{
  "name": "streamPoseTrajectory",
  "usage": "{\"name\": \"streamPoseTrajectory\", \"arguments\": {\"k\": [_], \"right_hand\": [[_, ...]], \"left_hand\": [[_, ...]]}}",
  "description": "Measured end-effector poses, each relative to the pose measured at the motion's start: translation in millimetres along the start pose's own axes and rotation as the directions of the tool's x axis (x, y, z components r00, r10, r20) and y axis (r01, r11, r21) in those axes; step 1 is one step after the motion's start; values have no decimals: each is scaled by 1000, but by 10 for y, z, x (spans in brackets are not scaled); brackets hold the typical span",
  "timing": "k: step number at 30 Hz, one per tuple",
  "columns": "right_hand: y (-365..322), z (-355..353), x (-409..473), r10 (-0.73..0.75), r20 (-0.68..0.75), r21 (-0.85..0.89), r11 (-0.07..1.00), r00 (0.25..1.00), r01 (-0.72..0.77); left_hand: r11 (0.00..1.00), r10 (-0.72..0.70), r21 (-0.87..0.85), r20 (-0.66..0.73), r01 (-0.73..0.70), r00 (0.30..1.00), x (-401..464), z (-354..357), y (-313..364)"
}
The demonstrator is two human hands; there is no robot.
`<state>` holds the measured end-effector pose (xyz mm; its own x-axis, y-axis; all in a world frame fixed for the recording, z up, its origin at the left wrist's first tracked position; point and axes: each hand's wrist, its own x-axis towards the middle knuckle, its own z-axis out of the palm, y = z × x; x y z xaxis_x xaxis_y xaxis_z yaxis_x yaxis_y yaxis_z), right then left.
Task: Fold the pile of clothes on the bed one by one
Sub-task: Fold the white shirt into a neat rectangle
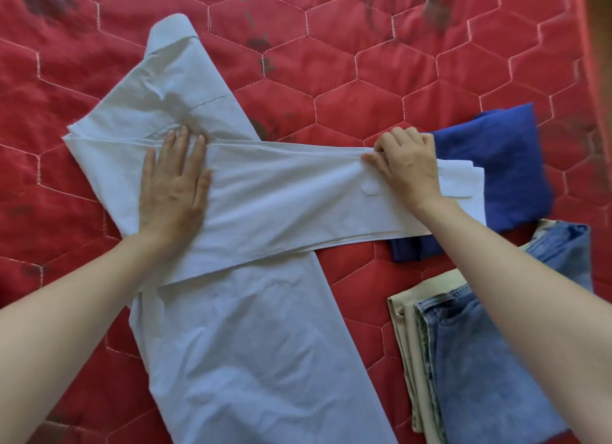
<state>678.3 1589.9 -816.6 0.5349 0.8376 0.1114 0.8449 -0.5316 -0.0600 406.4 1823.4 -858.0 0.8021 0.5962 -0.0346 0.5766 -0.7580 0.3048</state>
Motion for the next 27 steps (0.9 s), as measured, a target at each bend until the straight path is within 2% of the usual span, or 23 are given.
{"name": "streamPoseTrajectory", "arguments": {"k": [3,6,8,11,13,15,17,18,20,23,25,27], "right_hand": [[23,55,-4,57,83,-15,998,995,-56],[107,18,-159,329,-13,25,944,944,-329],[221,-45,-361,530,-22,-17,847,847,-531],[370,-142,-663,795,57,42,602,604,-797],[442,-157,-802,862,89,73,493,498,-867],[530,-166,-856,886,138,135,426,443,-894],[635,-208,-838,886,247,255,330,392,-909],[674,-250,-819,871,294,318,300,394,-899],[691,-384,-776,826,319,433,308,464,-847],[474,-688,-694,797,237,497,391,555,-774],[108,-956,-664,784,129,539,459,607,-706],[-416,-1184,-700,724,43,584,541,688,-606]], "left_hand": [[999,-5,34,37,4,999,11,-8,11],[999,-38,37,70,36,997,-18,-30,54],[999,-40,30,67,38,997,-102,-54,148],[998,64,23,95,-66,993,-333,-34,396],[988,137,51,162,-147,977,-518,47,540],[978,162,96,205,-185,965,-650,125,587],[974,156,132,213,-186,965,-686,163,570],[973,153,135,218,-185,964,-687,168,563],[979,150,98,237,-178,960,-675,152,568],[990,136,-12,272,-138,953,-642,31,606],[979,105,-197,274,-51,956,-573,-111,626],[867,-17,-465,327,176,945,-472,-300,637]]}}
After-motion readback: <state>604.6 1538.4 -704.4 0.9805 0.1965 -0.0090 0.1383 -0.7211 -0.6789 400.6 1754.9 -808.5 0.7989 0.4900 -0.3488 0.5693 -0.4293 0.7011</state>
